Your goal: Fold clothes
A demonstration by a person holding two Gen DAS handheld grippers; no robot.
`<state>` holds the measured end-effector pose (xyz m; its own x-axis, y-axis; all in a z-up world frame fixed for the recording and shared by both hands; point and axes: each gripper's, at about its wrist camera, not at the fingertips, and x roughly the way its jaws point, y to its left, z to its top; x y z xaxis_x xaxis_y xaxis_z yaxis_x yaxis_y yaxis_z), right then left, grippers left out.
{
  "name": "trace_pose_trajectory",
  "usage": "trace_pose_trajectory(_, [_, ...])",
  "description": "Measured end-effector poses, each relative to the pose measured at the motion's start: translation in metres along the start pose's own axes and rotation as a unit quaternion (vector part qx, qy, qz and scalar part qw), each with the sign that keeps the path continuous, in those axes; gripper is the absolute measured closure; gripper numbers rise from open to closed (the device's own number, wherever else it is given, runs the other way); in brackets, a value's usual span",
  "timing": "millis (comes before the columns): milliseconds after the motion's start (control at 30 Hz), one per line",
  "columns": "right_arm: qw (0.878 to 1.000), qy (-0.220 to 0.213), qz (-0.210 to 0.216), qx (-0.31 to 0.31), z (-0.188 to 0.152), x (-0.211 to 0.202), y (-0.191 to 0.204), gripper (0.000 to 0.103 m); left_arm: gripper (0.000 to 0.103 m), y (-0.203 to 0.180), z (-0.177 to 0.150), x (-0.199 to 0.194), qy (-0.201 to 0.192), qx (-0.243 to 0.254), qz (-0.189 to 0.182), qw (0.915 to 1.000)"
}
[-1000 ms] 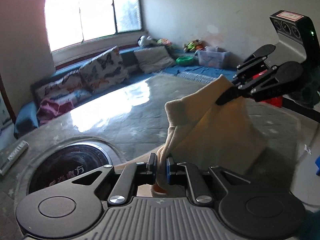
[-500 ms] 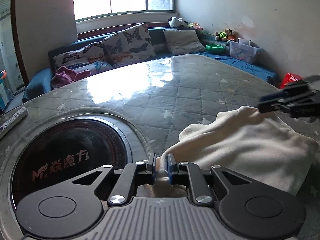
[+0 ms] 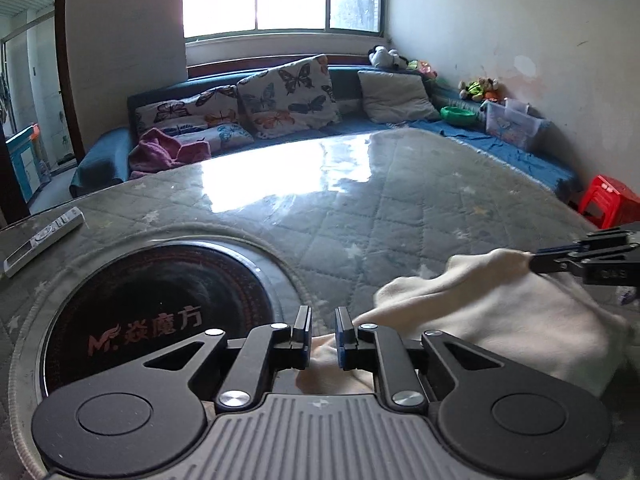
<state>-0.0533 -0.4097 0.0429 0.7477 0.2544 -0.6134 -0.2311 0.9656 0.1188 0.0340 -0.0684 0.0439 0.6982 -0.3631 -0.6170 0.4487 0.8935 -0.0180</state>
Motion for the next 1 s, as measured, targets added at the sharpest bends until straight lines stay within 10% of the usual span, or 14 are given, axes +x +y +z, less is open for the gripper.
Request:
trace_pose_trajectory(333, [0.999, 0.001, 0.039, -0.027, 0.02, 0.016, 0.031, 0.091, 0.088, -0.04, 0.01, 0.024, 0.024, 0.021, -0.069, 0.9971])
trace_pose_trajectory(1000, [0.997, -0.003, 0.055, -0.058, 0.016, 0.025, 0.061, 0.086, 0.085, -0.037, 0.012, 0.051, 0.05, -0.018, -0.067, 0.9964])
